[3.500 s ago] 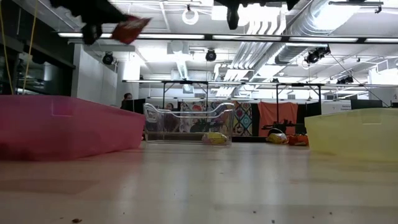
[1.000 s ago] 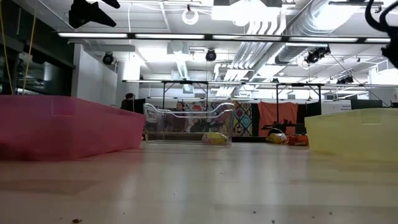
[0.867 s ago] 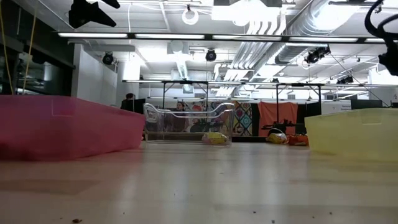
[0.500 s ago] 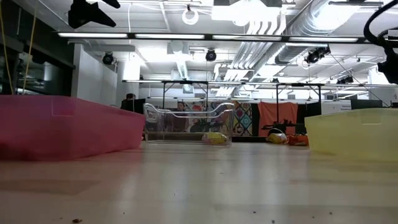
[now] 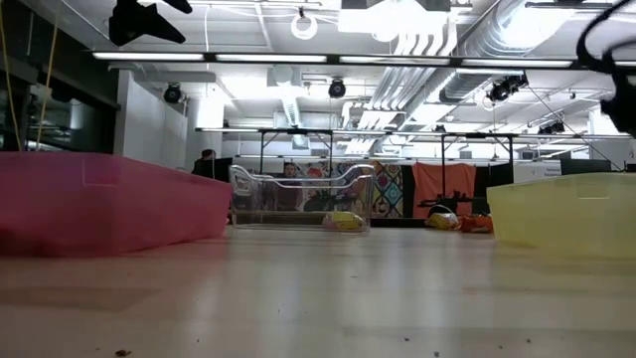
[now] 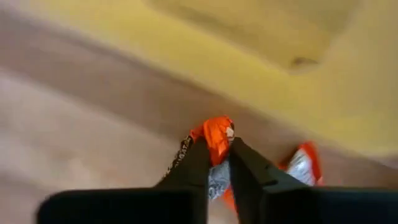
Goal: Sort candy
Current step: Put the orange candy into the yellow bin
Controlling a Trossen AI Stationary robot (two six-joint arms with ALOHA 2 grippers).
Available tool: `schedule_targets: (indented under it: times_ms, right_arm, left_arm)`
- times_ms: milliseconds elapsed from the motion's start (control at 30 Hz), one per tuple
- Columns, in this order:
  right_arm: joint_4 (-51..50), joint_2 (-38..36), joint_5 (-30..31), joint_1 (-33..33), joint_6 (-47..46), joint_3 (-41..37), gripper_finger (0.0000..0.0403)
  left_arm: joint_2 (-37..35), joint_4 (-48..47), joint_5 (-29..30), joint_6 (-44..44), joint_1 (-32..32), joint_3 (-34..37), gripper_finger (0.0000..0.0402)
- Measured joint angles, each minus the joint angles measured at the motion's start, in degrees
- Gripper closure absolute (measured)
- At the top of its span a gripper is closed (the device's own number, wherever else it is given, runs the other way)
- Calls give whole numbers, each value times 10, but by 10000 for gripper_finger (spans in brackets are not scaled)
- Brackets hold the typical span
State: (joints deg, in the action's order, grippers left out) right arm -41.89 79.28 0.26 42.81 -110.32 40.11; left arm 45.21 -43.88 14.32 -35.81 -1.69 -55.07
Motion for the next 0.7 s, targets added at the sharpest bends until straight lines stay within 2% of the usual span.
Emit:
schedule_targets:
  times_ms: [67,233,433,533,700]
  right_arm:
    - [-12,-9,2,0,23,23,390]
    - [-122,-29,45,0,74,123,372]
    - [-335,-32,197,-3,76,244,396]
    - [-393,-34,226,-17,60,253,399]
    - [-392,-44,226,-51,60,212,383]
  left_arm:
    - [0,0,0,0,0,0,186]
    - [0,0,0,0,0,0,186]
    - [0,0,8,6,0,0,186]
    - [0,0,18,9,0,0,186]
    - [0,6,18,9,0,0,186]
